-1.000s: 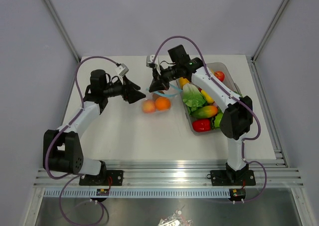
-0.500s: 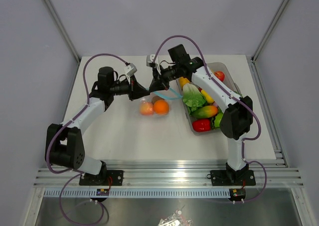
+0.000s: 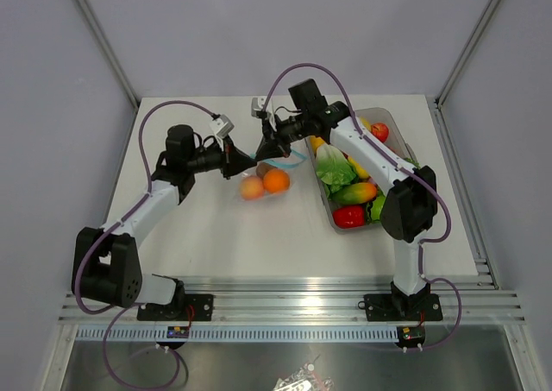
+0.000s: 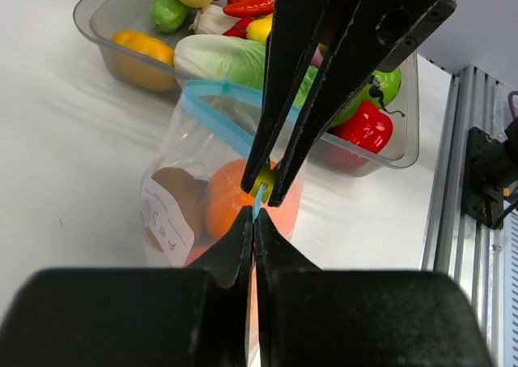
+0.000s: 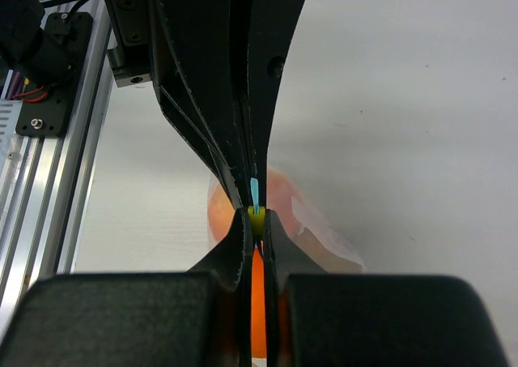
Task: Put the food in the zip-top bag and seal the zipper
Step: Zip the zipper food storage bag at the center of the board.
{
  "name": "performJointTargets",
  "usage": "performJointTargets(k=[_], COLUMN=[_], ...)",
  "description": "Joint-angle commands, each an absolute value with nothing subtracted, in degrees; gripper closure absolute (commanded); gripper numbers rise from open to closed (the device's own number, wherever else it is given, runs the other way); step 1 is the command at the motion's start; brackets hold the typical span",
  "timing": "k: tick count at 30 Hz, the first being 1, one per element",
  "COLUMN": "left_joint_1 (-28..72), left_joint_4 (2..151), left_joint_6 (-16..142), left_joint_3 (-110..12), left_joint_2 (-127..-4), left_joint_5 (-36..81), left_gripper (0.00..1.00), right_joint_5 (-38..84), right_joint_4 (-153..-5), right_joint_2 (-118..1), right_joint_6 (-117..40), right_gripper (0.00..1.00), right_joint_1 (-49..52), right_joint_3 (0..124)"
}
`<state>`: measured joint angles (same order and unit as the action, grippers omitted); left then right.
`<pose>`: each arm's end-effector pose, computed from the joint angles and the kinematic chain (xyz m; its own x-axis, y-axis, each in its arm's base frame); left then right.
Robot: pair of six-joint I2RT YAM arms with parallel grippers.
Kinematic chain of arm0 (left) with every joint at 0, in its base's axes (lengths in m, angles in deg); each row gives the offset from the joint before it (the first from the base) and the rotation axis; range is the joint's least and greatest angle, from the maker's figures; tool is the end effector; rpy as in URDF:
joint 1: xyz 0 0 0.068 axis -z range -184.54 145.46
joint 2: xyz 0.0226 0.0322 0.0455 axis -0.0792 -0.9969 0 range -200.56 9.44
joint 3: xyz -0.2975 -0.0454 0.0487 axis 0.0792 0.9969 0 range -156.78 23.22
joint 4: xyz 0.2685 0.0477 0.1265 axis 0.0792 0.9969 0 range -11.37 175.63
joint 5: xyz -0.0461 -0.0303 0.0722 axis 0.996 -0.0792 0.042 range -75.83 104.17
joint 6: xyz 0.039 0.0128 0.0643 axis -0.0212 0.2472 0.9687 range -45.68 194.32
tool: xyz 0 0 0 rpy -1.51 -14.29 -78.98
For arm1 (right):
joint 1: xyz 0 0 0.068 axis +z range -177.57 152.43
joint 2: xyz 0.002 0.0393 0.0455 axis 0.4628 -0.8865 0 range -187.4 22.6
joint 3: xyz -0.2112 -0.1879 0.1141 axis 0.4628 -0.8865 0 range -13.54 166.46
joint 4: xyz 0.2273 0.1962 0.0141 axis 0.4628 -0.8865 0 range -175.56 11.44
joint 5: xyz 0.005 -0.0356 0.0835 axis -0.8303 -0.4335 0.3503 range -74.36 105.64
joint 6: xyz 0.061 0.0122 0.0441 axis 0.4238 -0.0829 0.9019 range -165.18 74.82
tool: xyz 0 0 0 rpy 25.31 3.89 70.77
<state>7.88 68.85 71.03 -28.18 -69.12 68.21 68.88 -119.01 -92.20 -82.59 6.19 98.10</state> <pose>0.3307 -0.1264 0.2938 -0.3419 0.0406 -0.9389 0.8625 0.4102 -0.2963 0.3998 0.3294 0.3495 0.0395 -0.4110 -0.9108 -0.9956 -0.0936 -0.0010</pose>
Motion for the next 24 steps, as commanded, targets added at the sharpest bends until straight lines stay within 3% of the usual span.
performJointTargets(k=[1, 24], left_joint_1=[6.45, 0.64], left_joint_4=[61.59, 55.16], left_joint_6=[67.92, 63.34], left_joint_3=[-26.62, -23.1], left_joint_2=[-66.23, -62.72], left_joint_5=[65.49, 67.16], left_gripper=[1.0, 1.0], right_joint_5=[66.53, 60.56], right_joint_4=[-117.5, -117.76], right_joint_2=[-89.11, -87.0], right_joint_6=[-81.4, -82.36], right_gripper=[1.0, 1.0], right_joint_1=[5.66, 5.3], right_joint_3=[95.63, 90.62])
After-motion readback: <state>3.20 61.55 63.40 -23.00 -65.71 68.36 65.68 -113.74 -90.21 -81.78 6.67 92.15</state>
